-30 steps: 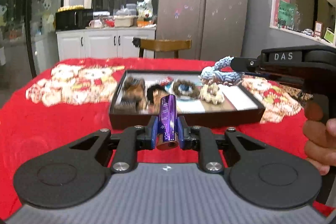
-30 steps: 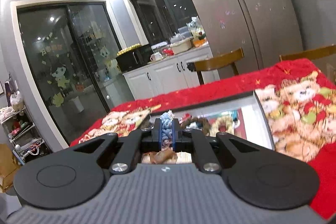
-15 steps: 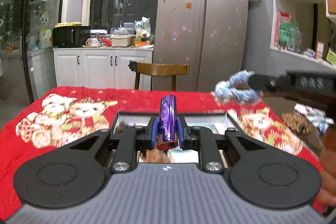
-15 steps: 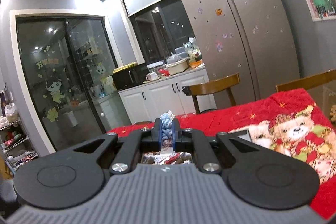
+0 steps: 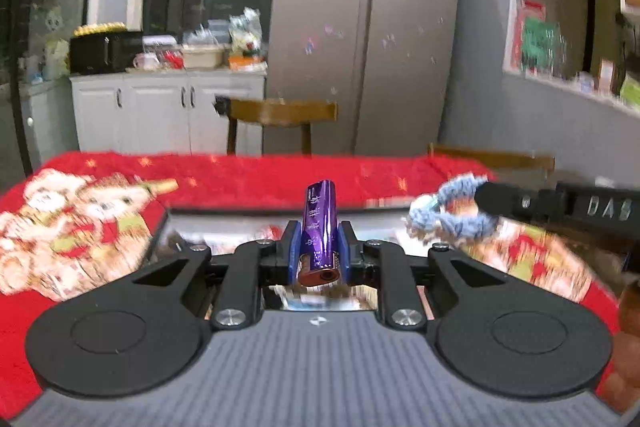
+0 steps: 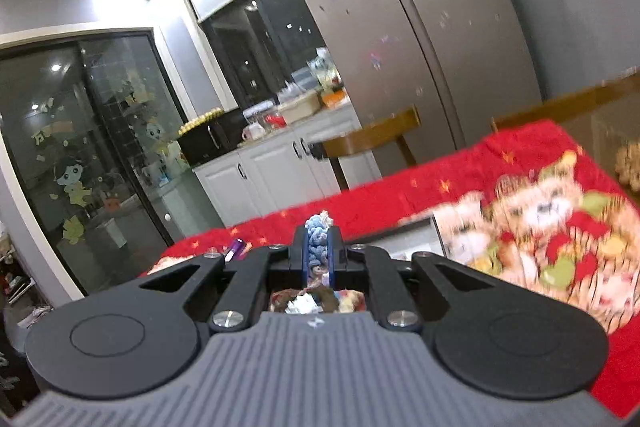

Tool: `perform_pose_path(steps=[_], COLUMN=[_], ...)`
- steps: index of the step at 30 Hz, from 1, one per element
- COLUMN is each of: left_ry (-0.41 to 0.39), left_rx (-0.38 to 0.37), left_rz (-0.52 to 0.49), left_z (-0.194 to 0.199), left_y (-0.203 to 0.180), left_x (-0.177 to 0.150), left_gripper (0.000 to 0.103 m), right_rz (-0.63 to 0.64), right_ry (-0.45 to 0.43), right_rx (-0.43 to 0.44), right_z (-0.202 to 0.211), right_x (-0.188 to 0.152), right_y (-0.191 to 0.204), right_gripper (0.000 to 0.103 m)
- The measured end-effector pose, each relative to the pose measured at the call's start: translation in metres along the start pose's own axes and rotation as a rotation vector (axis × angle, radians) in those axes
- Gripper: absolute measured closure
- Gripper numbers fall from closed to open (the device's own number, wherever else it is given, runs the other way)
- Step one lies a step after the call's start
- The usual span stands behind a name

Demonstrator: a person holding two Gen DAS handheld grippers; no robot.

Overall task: Organize objects
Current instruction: 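Lift the purple tube and light blue scrunchie and carry them over the box, then lower the purple tube and blue scrunchie into the box and open both tools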

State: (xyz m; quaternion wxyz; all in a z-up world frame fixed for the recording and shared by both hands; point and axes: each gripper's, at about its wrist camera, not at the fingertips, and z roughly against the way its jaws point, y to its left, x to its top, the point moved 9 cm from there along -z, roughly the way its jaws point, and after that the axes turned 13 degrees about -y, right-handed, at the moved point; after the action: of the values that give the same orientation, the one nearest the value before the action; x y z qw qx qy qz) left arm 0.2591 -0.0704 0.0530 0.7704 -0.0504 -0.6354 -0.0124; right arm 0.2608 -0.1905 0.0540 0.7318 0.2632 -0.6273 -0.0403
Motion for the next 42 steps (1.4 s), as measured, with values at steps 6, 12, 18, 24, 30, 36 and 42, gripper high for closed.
perform_pose_path(steps=[6,12,18,24,30,36,42], left_ry=[0.067,0.086,0.096,0.105,0.110,0.117,0.111], left_rx=[-0.040,-0.041,-0.023,-0.008,-0.001,0.014,0.021], left_rz=[-0.057,-0.114,-0.158,-0.164,-0.158,-0.141,-0.143], left_z=[-0.022,-0.031,-0.033,-0.034,-0.034,-0.034,-0.033], left_y=[-0.011,-0.016,-0.019,-0.017,-0.016,-0.013,-0.014], left_x=[-0.039,-0.060,-0.073,-0.077,-0.078,-0.079,-0.079], left_gripper=[0.080,0.080,0.080,0.080,0.080,0.080,0.080], right_rz=[0.011,0.033,0.027,0.035,0.019,0.025,0.032], right_ry=[0.063,0.114,0.134,0.154,0.170,0.173,0.168], right_rx=[-0.025,-0.022,-0.022,-0.023,-0.021,-0.022,-0.022], right_z=[-0.001,-0.008,-0.008,-0.011,-0.014,-0.014,-0.014], right_x=[-0.029,-0.051,-0.057,-0.063,-0.066,-0.067,-0.068], right_y=[-0.022,-0.029,-0.029,-0.030,-0.033,-0.033,-0.033], right_gripper=[0.092,0.092,0.092,0.092,0.092,0.092,0.092])
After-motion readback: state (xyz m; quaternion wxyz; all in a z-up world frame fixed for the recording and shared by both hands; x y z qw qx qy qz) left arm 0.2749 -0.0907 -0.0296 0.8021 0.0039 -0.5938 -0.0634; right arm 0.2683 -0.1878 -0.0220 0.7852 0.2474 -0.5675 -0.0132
